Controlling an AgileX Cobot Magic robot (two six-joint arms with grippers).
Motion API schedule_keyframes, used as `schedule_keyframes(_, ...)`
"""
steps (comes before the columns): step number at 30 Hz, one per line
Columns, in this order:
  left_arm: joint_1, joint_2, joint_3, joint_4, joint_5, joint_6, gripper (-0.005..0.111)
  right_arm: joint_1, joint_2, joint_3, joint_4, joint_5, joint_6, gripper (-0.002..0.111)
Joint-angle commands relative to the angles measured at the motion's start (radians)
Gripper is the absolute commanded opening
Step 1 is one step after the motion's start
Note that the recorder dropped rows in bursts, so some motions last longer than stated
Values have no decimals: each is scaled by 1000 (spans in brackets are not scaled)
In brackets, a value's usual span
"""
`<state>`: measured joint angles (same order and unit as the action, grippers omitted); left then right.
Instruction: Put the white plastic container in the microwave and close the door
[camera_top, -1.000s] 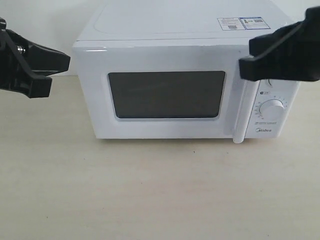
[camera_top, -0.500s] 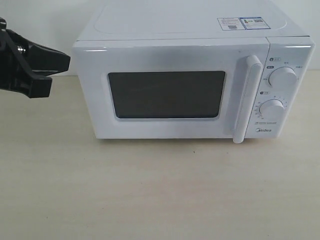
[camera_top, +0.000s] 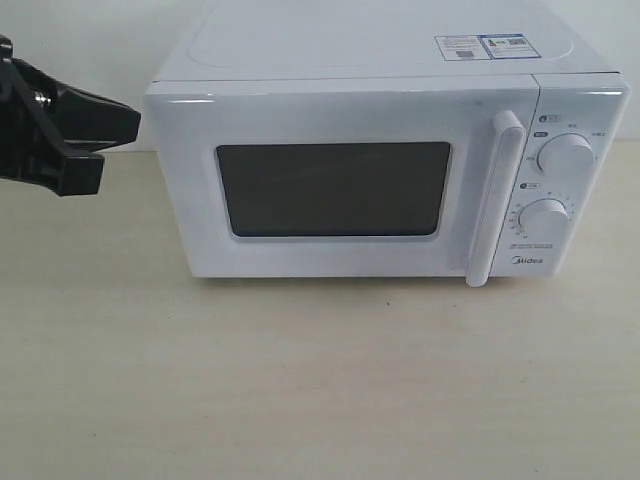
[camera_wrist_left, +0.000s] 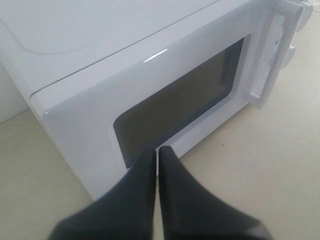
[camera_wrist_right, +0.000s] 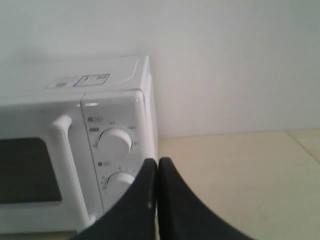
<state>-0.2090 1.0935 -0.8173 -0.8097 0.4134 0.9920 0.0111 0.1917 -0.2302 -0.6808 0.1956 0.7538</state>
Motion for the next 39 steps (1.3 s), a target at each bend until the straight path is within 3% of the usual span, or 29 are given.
schedule_keyframes(1,3,1,5,-5,-4,-7,4,-5,-49,140,-1,-92,25,0)
schedule_keyframes(13,3,1,5,-5,-4,-7,4,0,-82,198,-1,-240,29,0)
schedule_keyframes(20,3,1,5,-5,-6,-7,4,0,-97,198,88,-196,-16,0)
schedule_keyframes(23,3,1,5,-5,-6,-7,4,0,-97,198,243,-153,-143,0)
schedule_keyframes(26,3,1,5,-5,-6,-7,4,0,-155,230,619,-126,-574,0)
schedule_keyframes(28,3,1,5,-5,-6,-7,4,-2,-192,230,780,-72,-754,0)
schedule_keyframes(39,3,1,5,-5,-26,-7,4,-2,-192,230,781,139,-780,0)
